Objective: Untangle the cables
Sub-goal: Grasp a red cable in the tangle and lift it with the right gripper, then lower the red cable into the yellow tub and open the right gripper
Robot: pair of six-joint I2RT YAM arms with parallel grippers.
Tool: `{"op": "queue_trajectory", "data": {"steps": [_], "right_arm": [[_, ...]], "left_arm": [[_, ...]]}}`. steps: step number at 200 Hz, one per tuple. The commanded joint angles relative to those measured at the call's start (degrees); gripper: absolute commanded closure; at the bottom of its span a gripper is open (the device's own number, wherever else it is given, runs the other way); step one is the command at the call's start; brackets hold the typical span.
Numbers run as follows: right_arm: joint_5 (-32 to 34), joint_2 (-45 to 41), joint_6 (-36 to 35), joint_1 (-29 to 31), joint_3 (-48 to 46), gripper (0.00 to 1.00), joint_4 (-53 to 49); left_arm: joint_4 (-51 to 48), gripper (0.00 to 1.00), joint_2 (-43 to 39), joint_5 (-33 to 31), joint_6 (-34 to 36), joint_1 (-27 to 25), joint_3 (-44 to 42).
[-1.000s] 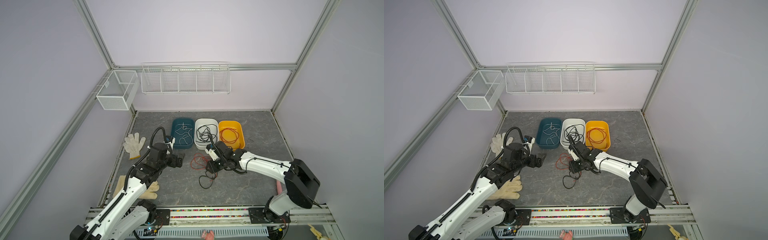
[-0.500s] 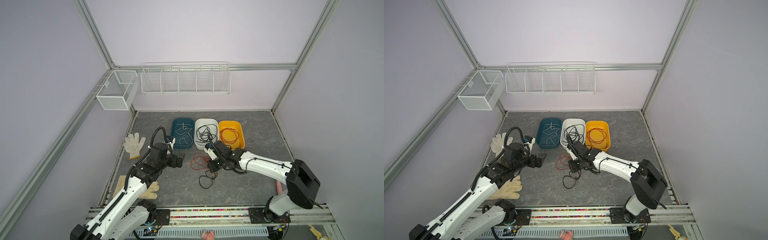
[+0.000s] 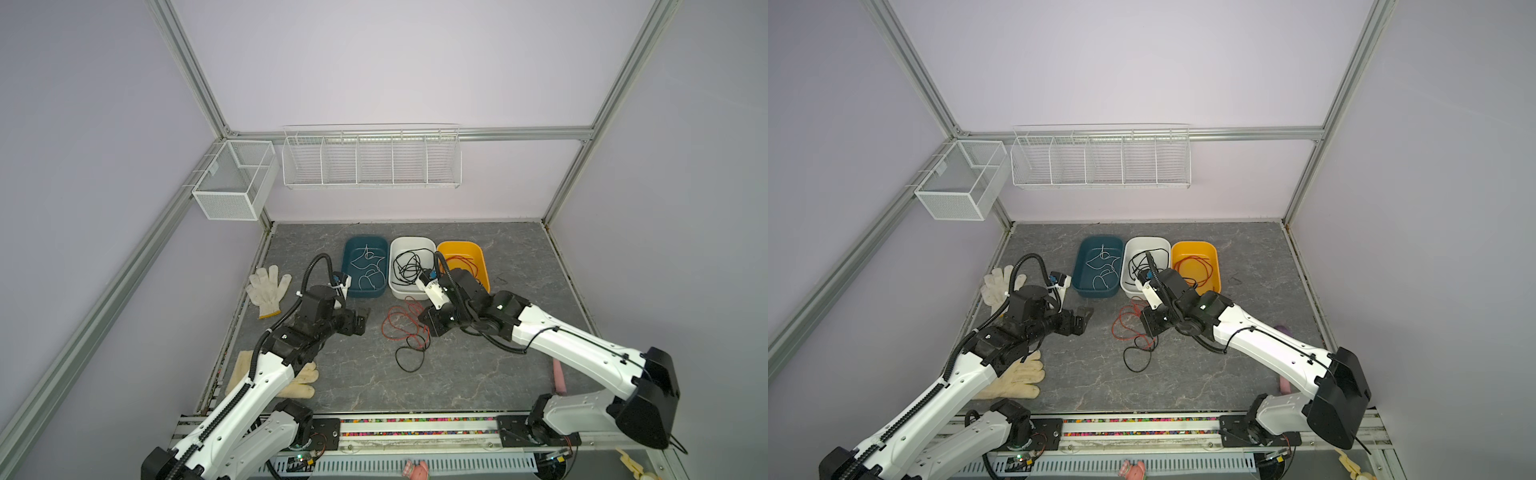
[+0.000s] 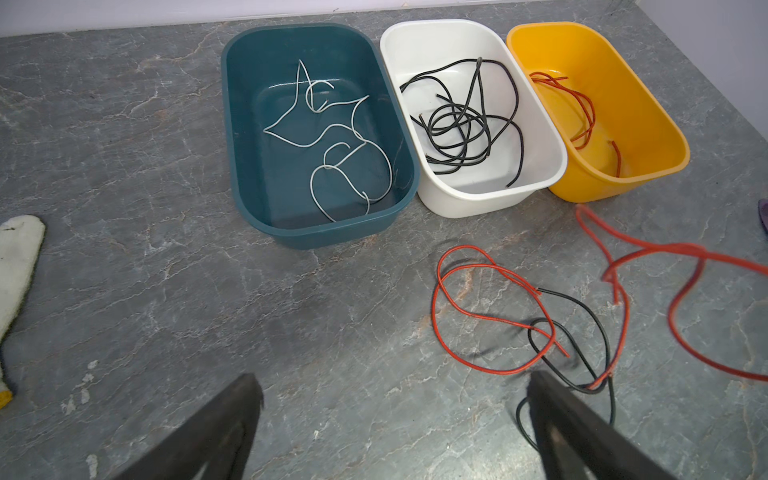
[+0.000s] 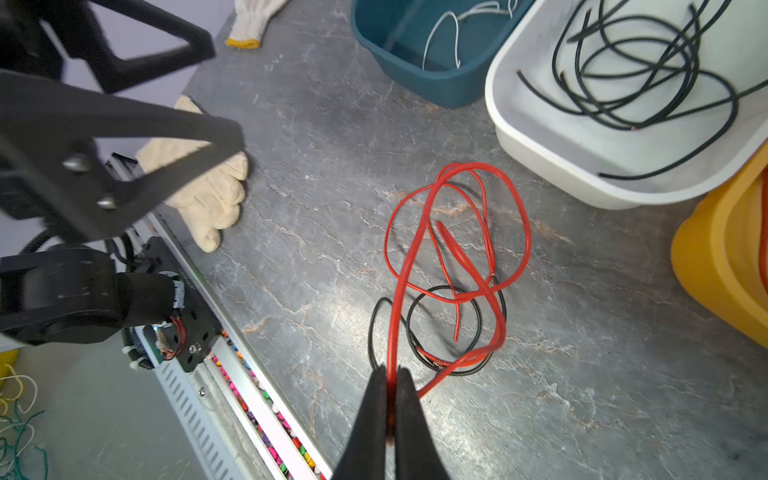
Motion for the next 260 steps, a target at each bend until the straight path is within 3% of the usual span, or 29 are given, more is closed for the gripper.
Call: {"op": "queue_trajectory", "data": {"steps": [1, 97, 130, 196, 260], "right_arm": [[-1.0, -3.6, -2.4, 0.2, 3.2, 0.93, -2.2], [7.0, -8.6, -8.3, -1.7, 15.4, 0.93, -8.7], [6.6, -8.4, -8.3, -7.6, 16.8, 0.93, -8.2], [1.2, -5.6, -0.7, -23.1, 15.8, 0.93, -4.2], [-3.9, -0.7, 4.1, -33.4, 13.9, 0.93, 0.5]], "left_arm": [[-0.8, 0.01, 0.5, 0.8, 1.0, -0.3, 0.3], [-0.9, 0.01, 1.2, 1.0, 1.0, -0.8, 0.2], [-0.9, 0.01, 1.4, 0.9, 1.1, -1.0, 0.2], [-1.0, 0.01, 2.6, 1.1, 1.2, -1.0, 0.3], [-0.4, 0.01, 3.6, 1.9, 2.4, -3.1, -0.4]]}}
